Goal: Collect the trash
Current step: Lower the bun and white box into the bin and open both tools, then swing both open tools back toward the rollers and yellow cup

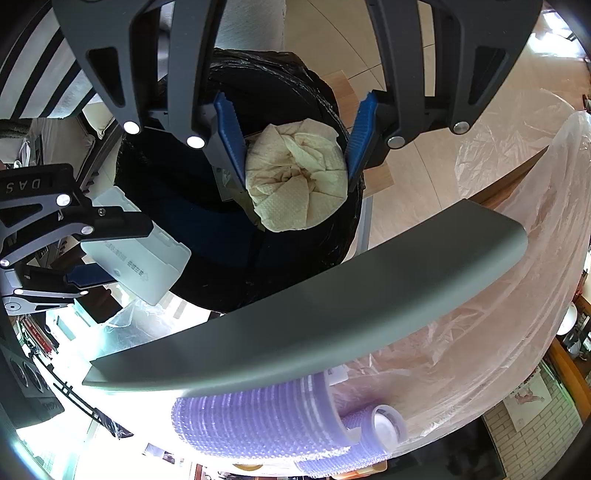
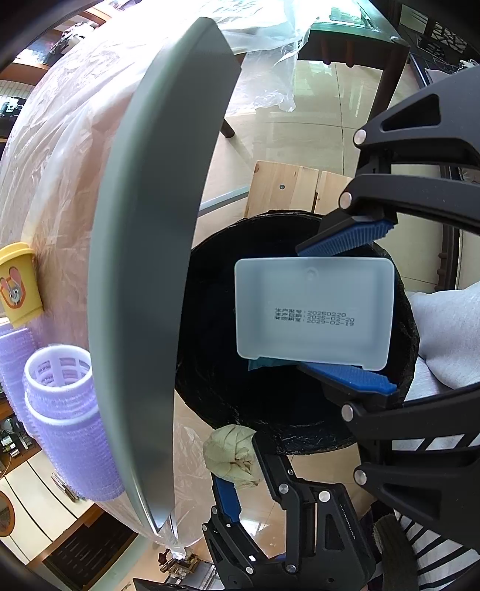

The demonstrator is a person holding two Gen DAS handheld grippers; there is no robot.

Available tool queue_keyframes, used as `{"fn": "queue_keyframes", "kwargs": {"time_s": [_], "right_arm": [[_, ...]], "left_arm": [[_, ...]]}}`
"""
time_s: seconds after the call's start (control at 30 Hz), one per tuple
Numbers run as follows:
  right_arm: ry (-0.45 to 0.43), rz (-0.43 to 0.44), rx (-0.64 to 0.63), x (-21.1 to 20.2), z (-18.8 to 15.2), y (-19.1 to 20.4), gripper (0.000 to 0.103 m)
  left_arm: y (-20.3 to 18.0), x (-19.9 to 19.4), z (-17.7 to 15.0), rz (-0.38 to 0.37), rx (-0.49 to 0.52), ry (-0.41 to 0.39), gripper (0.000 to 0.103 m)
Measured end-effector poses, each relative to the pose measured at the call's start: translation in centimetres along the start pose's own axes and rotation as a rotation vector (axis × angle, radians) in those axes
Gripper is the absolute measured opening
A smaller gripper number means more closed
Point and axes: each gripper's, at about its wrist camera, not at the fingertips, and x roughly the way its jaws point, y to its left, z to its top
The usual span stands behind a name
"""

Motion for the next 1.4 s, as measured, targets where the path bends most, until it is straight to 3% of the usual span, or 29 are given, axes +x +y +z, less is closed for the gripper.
{"fn": "queue_keyframes", "kwargs": {"time_s": [0.47,0.5,0.53,0.57,0.6,0.7,1.0,1.13,1.3,1.4], "right_arm": [[0.009,0.003,-0.005,-0.1,0.1,0.3,0.055],[0.008,0.003,-0.002,-0.1,0.1,0.2,0.055],[0.003,0.004,0.003,-0.1,0.1,0.1,0.056],[-0.001,0.005,0.008,-0.2,0.1,0.1,0.065],[-0.006,0.002,0.013,-0.3,0.1,0.0,0.077],[-0.027,0.031,0.058,-0.8,0.2,-0.5,0.088],[-0.028,0.028,0.079,-1.2,0.3,-0.9,0.089],[-0.031,0.024,0.083,-1.4,0.1,-0.8,0.090],[-0.074,-0.016,0.047,-4.3,-0.3,-0.5,0.090],[-0.147,-0.038,-0.015,-7.9,-0.5,0.0,0.090]], "left_arm": [[0.3,0.4,-0.1,0.001,-0.015,-0.004,0.052],[0.4,0.4,-0.1,-0.001,-0.021,-0.006,0.054],[0.5,0.3,-0.1,-0.008,-0.031,-0.012,0.065],[0.7,0.1,-0.2,-0.008,-0.042,-0.027,0.078],[0.9,-0.1,-0.2,-0.005,-0.048,-0.036,0.081],[1.0,-0.2,-0.2,-0.001,-0.050,-0.036,0.082],[0.9,-0.5,-0.2,0.010,-0.039,-0.042,0.082],[1.0,-0.8,-0.1,0.013,-0.035,-0.048,0.087],[1.2,-2.4,-0.3,0.008,-0.027,-0.065,0.087],[1.4,-5.0,-0.4,-0.025,-0.009,-0.105,0.087]]}}
